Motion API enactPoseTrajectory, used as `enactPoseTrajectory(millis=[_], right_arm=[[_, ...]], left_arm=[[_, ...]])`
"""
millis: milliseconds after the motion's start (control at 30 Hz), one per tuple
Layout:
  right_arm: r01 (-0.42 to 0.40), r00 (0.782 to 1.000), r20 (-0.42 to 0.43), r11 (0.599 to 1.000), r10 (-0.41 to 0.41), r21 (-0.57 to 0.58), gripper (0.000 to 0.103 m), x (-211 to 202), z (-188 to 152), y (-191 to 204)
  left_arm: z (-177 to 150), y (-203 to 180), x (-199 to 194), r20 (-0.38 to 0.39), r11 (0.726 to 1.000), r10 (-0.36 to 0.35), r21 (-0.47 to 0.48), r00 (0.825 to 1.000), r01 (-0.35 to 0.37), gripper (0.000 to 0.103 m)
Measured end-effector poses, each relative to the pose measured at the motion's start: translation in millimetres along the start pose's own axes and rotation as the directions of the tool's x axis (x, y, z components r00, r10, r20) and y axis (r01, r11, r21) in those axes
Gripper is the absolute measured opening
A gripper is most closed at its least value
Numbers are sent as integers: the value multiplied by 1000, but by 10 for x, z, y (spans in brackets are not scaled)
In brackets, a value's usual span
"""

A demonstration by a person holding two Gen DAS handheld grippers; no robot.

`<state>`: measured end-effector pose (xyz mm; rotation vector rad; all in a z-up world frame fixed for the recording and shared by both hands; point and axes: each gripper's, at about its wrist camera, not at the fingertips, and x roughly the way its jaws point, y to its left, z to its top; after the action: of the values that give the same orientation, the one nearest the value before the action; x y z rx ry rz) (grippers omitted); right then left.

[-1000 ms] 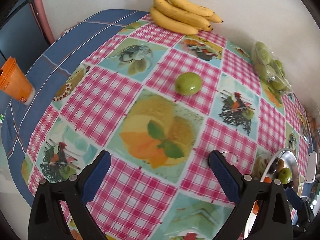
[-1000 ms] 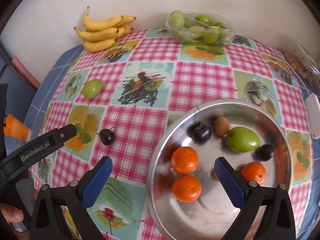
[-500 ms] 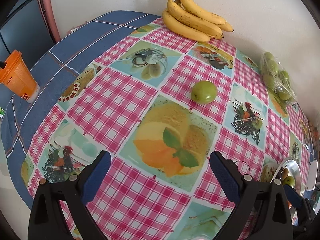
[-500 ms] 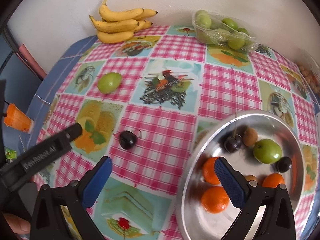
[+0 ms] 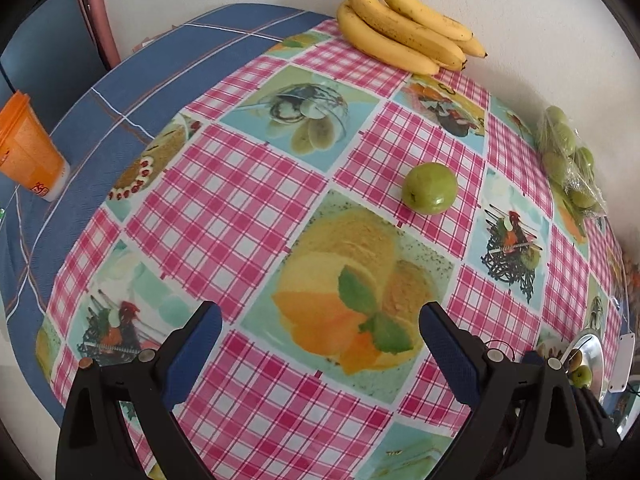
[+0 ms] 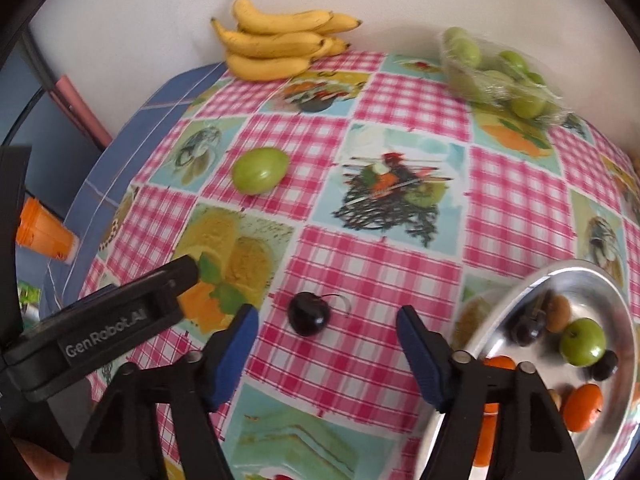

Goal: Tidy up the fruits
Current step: 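Lower the right gripper onto the dark plum and close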

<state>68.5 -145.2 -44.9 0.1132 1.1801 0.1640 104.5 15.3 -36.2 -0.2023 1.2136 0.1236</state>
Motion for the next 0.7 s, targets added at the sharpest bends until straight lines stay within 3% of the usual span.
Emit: enactPoseTrajectory(millis=[33, 167, 433, 700], right_arm=[[0, 1000, -5, 1000, 0, -2, 54, 36, 8, 19], [6, 1000, -28, 1000, -6, -9, 52, 142, 23, 43], [-14, 999, -36, 1000, 14, 9, 34, 218, 43, 11], [-33, 999, -29, 999, 33, 4, 28, 184, 53, 30]], left_arm=[[11, -1, 17, -3, 1000, -3, -3, 1000, 3, 99], [53, 22, 66, -14, 1000, -11, -19, 1000, 11, 99], [102, 34, 104, -21, 999, -34, -31, 999, 33, 99], [129, 20, 121, -19, 998, -55, -33, 998, 54, 99]])
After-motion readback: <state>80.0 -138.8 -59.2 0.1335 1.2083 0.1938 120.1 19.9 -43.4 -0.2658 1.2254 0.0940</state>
